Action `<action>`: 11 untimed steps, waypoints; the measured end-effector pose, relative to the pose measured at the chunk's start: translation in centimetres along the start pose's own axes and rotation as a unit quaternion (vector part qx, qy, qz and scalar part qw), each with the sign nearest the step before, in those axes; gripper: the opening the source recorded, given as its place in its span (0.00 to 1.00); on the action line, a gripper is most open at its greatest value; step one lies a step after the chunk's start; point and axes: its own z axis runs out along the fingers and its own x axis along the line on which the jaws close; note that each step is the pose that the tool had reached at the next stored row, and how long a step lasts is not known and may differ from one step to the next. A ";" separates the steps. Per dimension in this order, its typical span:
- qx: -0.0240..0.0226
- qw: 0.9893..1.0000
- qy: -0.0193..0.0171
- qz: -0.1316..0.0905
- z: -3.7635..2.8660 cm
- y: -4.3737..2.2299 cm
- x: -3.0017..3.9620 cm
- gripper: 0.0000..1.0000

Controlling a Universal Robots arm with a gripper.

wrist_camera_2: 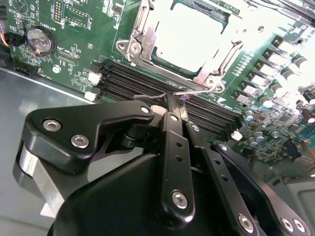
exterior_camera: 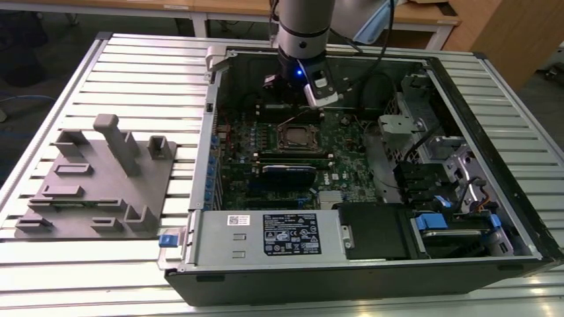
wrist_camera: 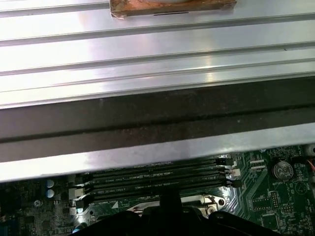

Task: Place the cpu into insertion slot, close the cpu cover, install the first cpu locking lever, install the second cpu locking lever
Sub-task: 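Install the first cpu locking lever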

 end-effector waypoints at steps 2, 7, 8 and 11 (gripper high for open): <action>0.000 1.000 0.000 0.001 0.18 0.02 -0.17 0.11; 0.000 1.000 -0.002 0.009 0.64 0.03 -0.46 0.11; 0.001 1.000 -0.002 0.013 0.72 0.03 -0.48 0.11; 0.001 1.000 -0.005 0.027 0.88 0.02 -0.51 0.11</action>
